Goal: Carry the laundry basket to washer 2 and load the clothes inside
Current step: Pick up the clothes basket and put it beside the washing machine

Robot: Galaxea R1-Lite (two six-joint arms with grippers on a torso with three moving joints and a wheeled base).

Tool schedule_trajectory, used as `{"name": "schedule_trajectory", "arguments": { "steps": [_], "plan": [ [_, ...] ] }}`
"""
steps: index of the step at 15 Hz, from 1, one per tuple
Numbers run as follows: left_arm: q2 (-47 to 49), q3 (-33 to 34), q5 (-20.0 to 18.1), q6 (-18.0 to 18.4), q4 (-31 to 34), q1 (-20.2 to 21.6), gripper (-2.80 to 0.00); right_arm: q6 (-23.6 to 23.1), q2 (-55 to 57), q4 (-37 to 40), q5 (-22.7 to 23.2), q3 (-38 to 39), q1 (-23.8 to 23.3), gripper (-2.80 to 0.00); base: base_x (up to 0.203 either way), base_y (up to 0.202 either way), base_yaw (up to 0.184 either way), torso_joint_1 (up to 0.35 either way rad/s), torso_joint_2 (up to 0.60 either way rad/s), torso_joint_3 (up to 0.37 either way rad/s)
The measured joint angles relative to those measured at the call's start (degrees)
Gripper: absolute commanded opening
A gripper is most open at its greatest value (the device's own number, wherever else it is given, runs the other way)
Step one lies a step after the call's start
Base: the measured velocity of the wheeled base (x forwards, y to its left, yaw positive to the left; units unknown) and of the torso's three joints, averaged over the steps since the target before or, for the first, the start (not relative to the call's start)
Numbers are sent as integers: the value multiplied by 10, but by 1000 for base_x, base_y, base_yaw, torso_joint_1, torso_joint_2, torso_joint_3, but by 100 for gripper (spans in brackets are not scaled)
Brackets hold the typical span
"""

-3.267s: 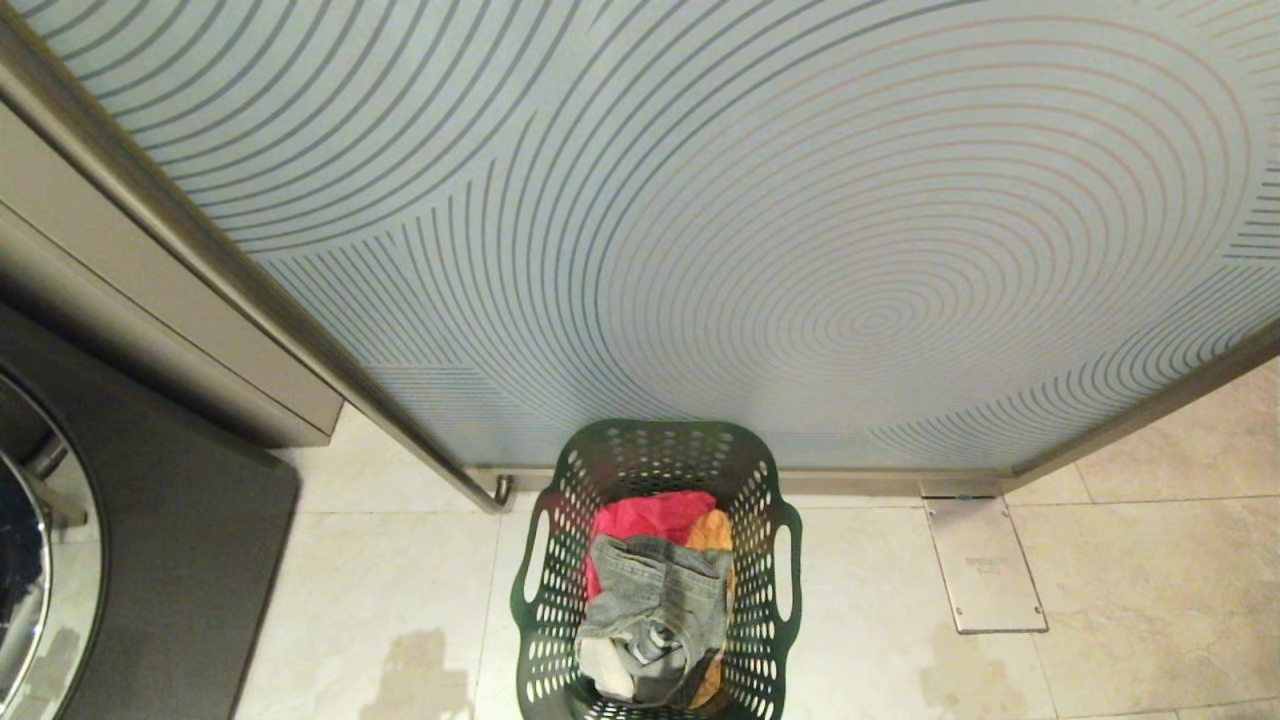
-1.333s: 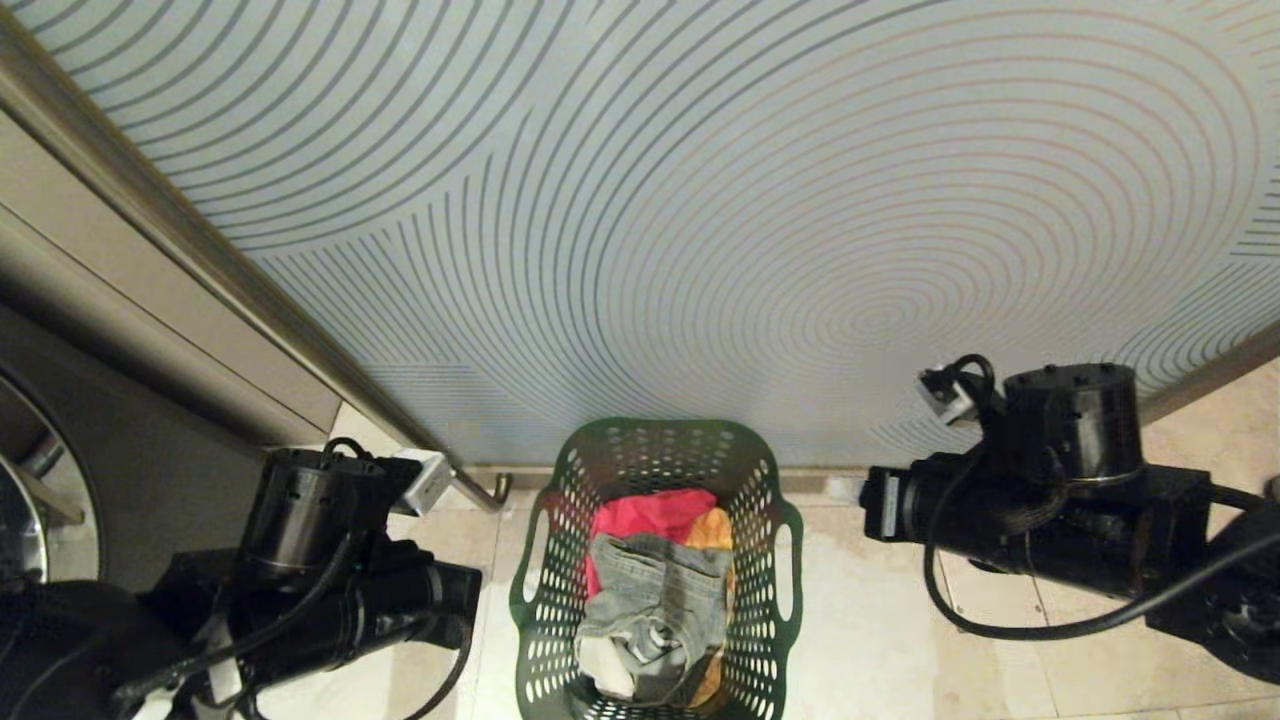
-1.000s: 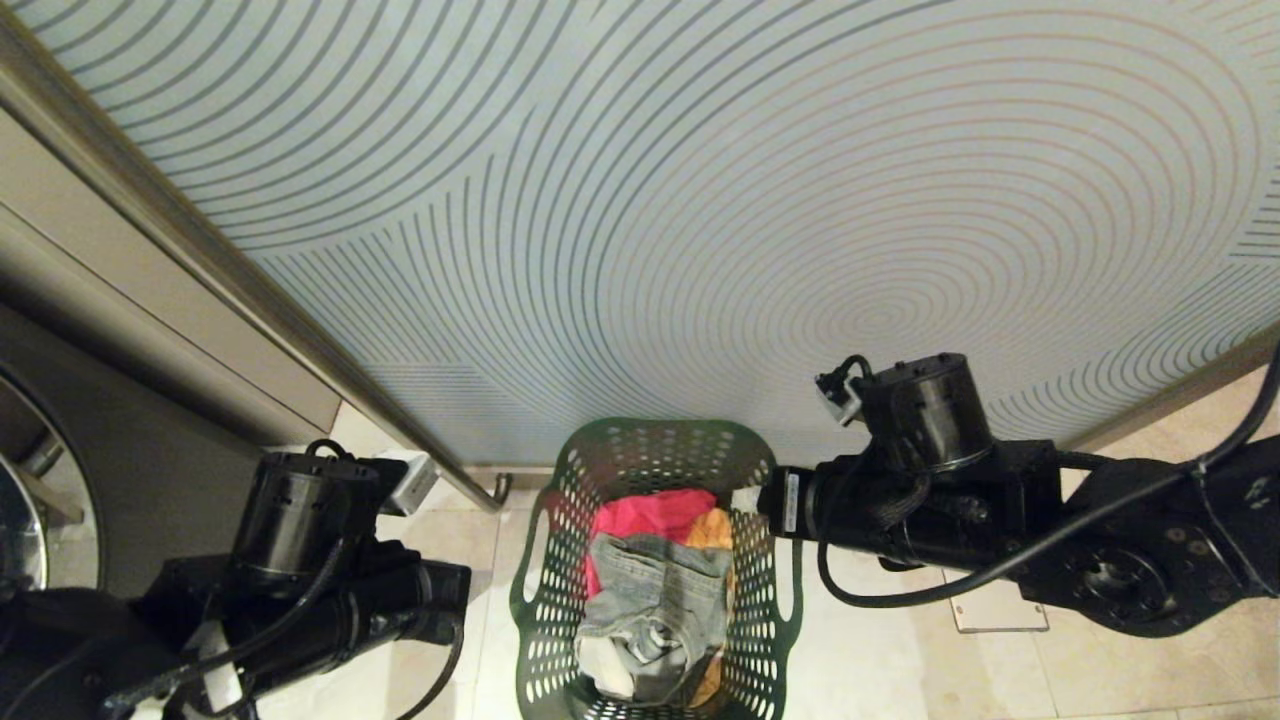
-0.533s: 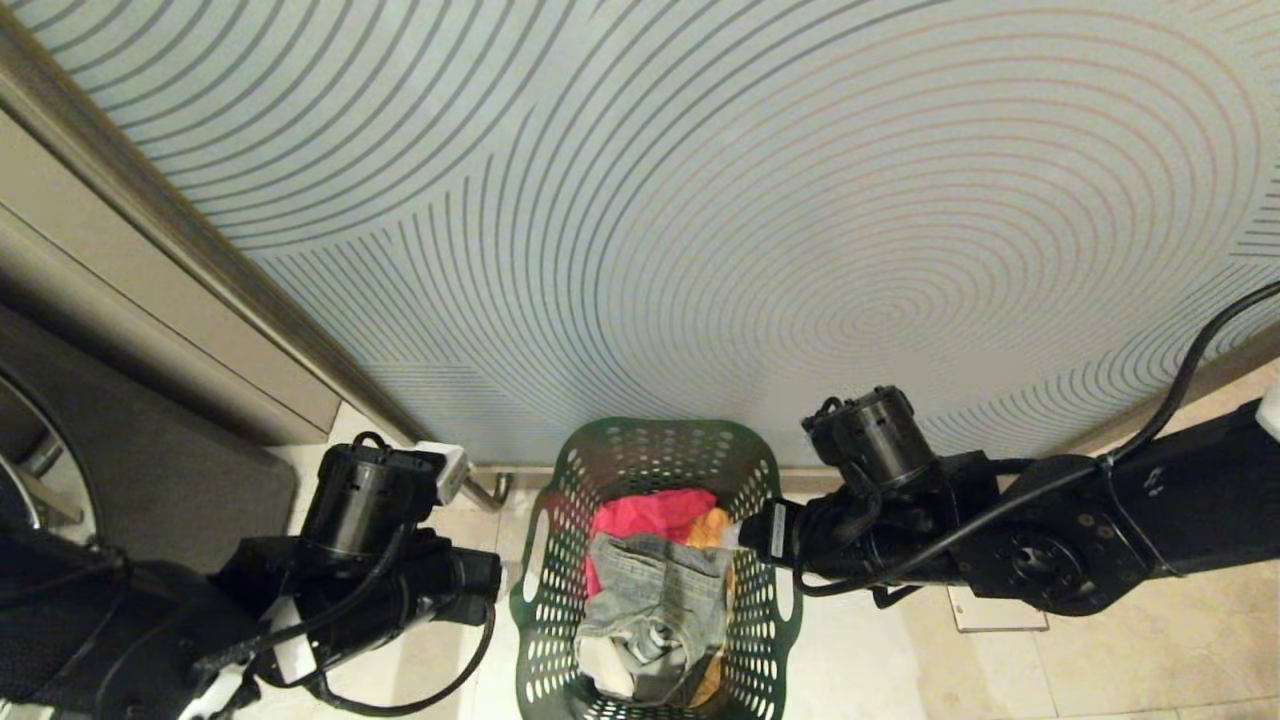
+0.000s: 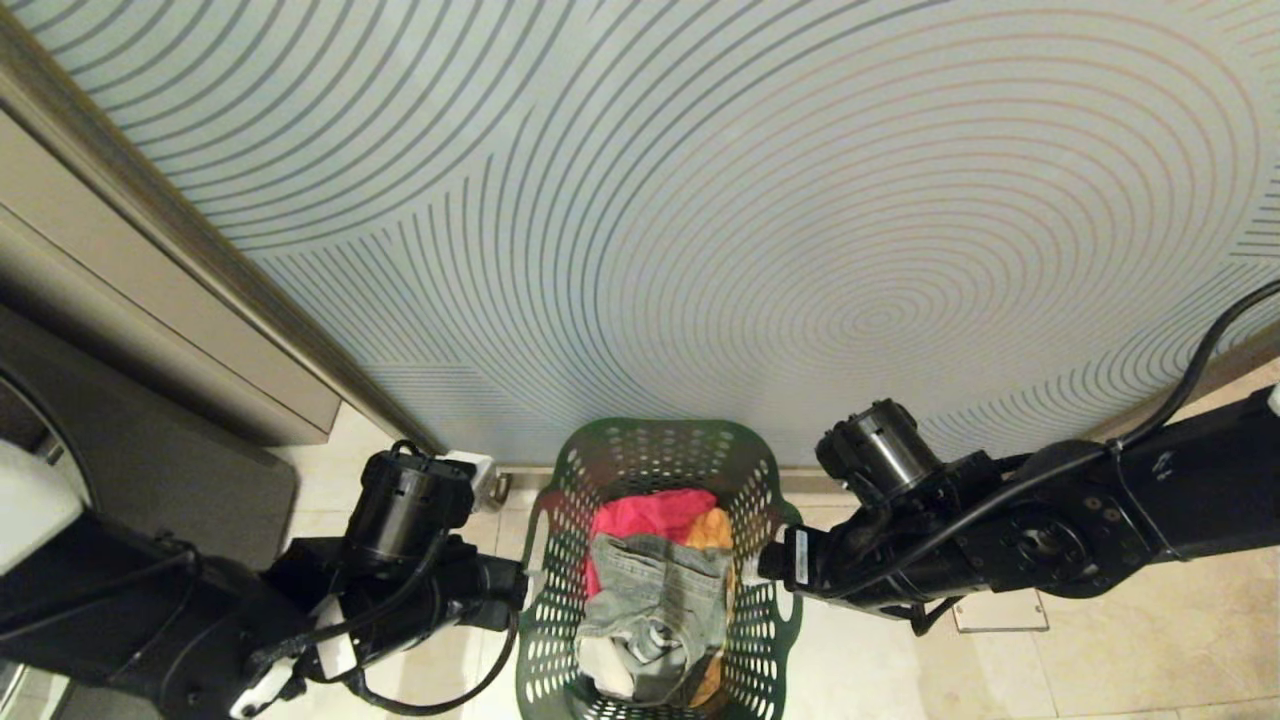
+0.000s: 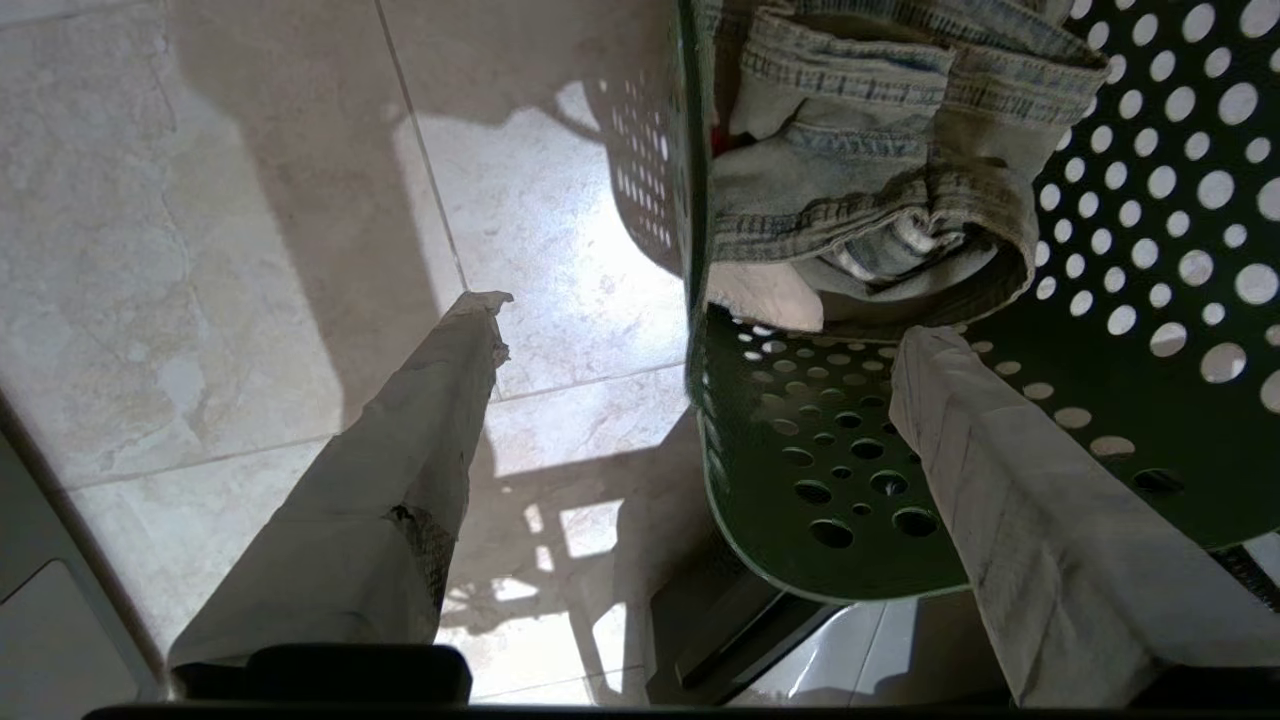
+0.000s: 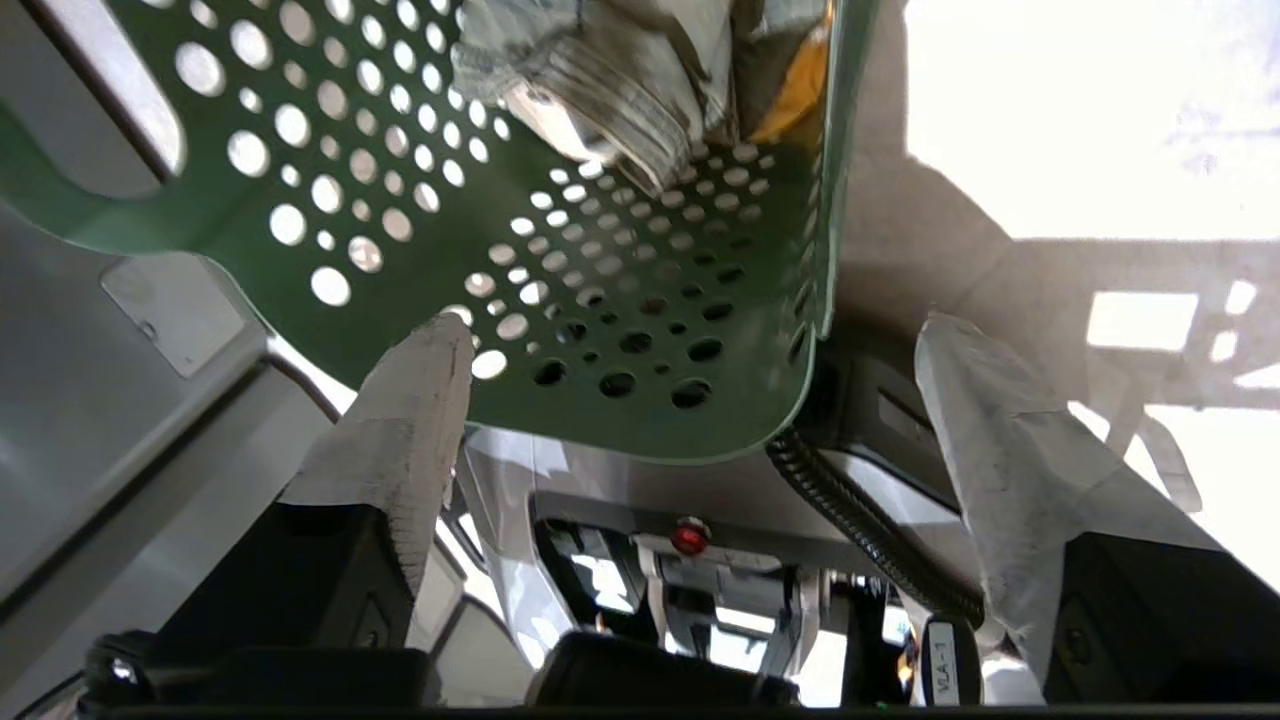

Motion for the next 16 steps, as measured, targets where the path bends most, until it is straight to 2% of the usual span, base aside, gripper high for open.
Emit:
{"name": "schedule_trajectory", "arguments": {
  "steps": [5, 8, 11, 16],
  "plan": [
    [32, -9, 1, -7, -33, -1, 0, -14, 29, -7, 9, 6, -16, 0, 0, 0, 0, 0, 0, 0],
    [47, -12, 2, -18, -37, 0, 0, -37, 53, -22, 11, 10, -37, 0, 0, 0, 0, 0, 0, 0],
    [65, -25, 8, -21, -43, 1, 0, -72, 71, -68, 12, 25, -58, 0, 0, 0, 0, 0, 0, 0],
    [116, -34, 35, -21, -108, 2, 0, -76, 84, -73, 12, 26, -65, 0, 0, 0, 0, 0, 0, 0]
  ]
}}
